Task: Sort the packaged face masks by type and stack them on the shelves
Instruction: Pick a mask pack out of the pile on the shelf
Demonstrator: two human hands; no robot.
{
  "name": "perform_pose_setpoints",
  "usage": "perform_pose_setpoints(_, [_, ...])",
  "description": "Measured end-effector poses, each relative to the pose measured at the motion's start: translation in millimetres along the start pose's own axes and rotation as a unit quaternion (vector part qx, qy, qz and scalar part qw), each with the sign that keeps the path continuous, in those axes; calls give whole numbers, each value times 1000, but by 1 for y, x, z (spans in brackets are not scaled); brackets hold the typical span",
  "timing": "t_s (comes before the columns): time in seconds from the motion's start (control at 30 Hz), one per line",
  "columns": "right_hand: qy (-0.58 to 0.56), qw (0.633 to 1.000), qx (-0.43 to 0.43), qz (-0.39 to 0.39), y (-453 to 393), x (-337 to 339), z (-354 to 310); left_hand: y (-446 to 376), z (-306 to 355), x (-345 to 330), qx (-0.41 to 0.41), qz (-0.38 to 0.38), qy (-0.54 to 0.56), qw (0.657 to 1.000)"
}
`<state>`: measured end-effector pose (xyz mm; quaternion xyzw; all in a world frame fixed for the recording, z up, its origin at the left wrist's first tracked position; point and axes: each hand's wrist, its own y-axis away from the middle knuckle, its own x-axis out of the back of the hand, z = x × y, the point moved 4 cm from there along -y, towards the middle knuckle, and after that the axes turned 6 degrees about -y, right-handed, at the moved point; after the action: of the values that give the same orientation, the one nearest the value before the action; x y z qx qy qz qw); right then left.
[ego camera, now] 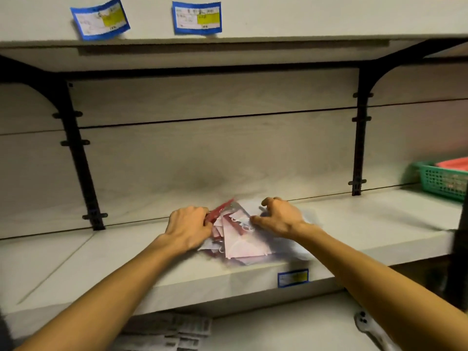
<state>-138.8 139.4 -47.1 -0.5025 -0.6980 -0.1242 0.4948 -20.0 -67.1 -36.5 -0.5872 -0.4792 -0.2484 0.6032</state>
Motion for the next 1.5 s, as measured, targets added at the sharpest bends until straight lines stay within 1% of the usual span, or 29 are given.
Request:
perform_pose_setpoints(0.07, [-45, 999, -4, 16, 0, 4, 1, 3, -5, 3, 24, 8, 5, 1000])
perform_pose_setpoints(0.17, [-103, 993, 5, 65, -2, 15, 2, 6, -15, 10, 70, 15, 32, 997])
perform_pose_setpoints(0.23, [-173, 980, 8, 92, 0, 23, -2, 8, -23, 15, 103, 18, 59, 993])
perform_pose_setpoints(0.3, [-298, 950, 0, 97, 5, 29, -8, 12, -34, 21, 139, 28, 103, 985])
perform_pose_setpoints(0.37, [-420, 904, -12, 81, 12, 32, -17, 19, -46, 25, 169, 47, 146, 974])
perform_pose_setpoints(0.43, [-491, 869, -16, 63, 21, 31, -26, 28, -57, 28, 190, 69, 177, 963])
perform_pose_setpoints(0.5, [-519, 853, -16, 57, 31, 29, -37, 40, -67, 32, 209, 86, 219, 949])
perform_pose_setpoints(0.6, [-551, 832, -12, 73, 47, 21, -60, 62, -85, 39, 228, 109, 266, 930])
perform_pose_setpoints(0.7, [-562, 819, -9, 115, 65, 12, -89, 92, -108, 49, 226, 116, 273, 928])
perform_pose_setpoints(0.77, [-548, 824, -1, 142, 81, 2, -112, 116, -125, 56, 216, 115, 262, 934])
perform_pose_setpoints(0.87, [-516, 844, 21, 148, 110, -19, -153, 153, -154, 67, 195, 122, 243, 942])
perform_pose_setpoints(0.93, [-507, 846, 46, 156, 131, -31, -183, 176, -173, 75, 175, 133, 258, 941])
perform_pose_setpoints(1.07, [-506, 845, 114, 130, 172, -54, -247, 233, -219, 90, 185, 178, 270, 928])
perform_pose_setpoints(1.17, [-507, 842, 150, 110, 199, -75, -295, 274, -260, 94, 185, 164, 259, 934])
perform_pose_setpoints(1.23, [-519, 835, 158, 94, 212, -88, -329, 298, -290, 98, 197, 165, 250, 933])
perform_pose_setpoints(1.37, [-515, 837, 181, 27, 226, -115, -398, 332, -356, 112, 249, 159, 225, 929])
perform_pose_setpoints(1.43, [-509, 840, 188, 12, 227, -130, -429, 343, -391, 116, 273, 146, 218, 925])
perform_pose_setpoints(1.5, [-489, 851, 192, 5, 226, -149, -457, 353, -422, 118, 297, 145, 213, 920])
